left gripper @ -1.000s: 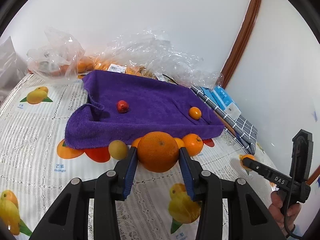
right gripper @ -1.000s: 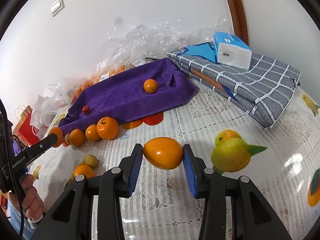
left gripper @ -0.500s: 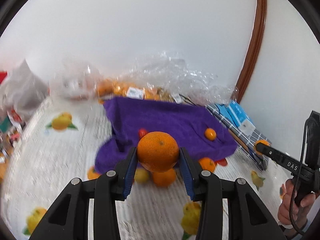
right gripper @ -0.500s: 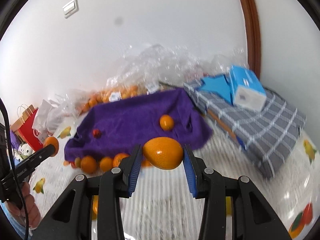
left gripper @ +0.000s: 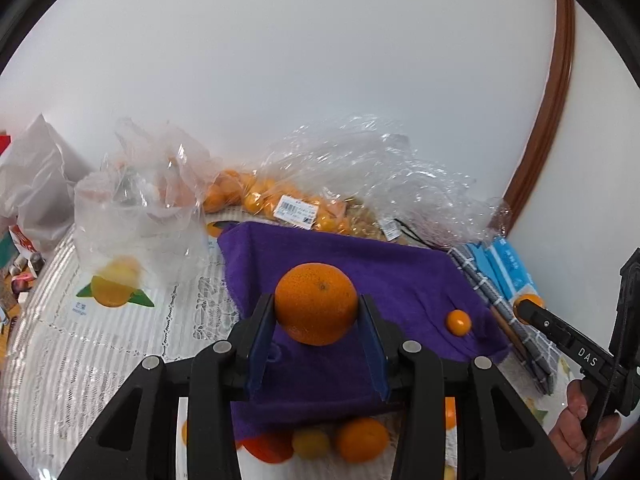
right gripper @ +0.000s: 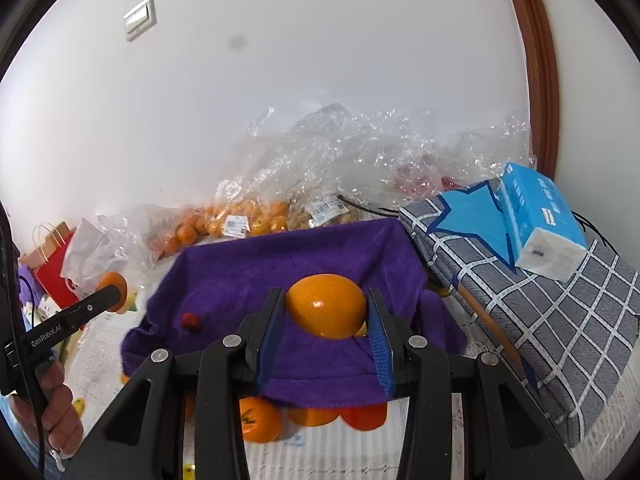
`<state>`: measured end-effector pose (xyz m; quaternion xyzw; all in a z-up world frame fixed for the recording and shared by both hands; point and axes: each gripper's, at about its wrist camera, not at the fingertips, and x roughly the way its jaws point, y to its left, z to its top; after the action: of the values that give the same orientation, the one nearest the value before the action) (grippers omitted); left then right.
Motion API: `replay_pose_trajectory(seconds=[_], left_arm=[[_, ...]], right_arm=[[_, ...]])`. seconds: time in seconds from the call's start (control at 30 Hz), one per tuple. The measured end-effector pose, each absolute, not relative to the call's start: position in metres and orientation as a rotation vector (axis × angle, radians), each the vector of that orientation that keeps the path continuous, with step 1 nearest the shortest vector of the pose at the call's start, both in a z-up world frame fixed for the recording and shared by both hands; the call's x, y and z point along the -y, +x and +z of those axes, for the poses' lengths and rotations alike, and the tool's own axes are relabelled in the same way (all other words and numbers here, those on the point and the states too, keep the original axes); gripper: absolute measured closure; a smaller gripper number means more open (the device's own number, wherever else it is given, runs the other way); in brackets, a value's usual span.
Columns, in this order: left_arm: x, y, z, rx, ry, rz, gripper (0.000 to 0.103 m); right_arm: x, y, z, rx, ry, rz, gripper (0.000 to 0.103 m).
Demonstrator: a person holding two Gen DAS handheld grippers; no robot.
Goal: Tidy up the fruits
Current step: 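Carry both oranges onto the purple towel and open both tools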
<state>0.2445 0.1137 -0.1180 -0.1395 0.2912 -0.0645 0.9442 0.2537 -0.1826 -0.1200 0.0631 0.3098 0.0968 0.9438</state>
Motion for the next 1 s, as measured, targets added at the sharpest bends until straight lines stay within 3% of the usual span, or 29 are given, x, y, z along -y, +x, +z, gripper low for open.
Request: replay_pose_trajectory(seconds=[0.37,1.0], left_arm=[[-0.12,0.257,-0.149,-0.689,-0.344,-0.173,0.063],[-0.098,0.267,-0.163,-0.759,-0.261,-0.182,0.063]], right_arm=[[0.195,0.28,-0.17,-0.764,0.182,0.208,0.062],[0.179,0.284,-0.184,-0.784,0.091,0.181,0.062]])
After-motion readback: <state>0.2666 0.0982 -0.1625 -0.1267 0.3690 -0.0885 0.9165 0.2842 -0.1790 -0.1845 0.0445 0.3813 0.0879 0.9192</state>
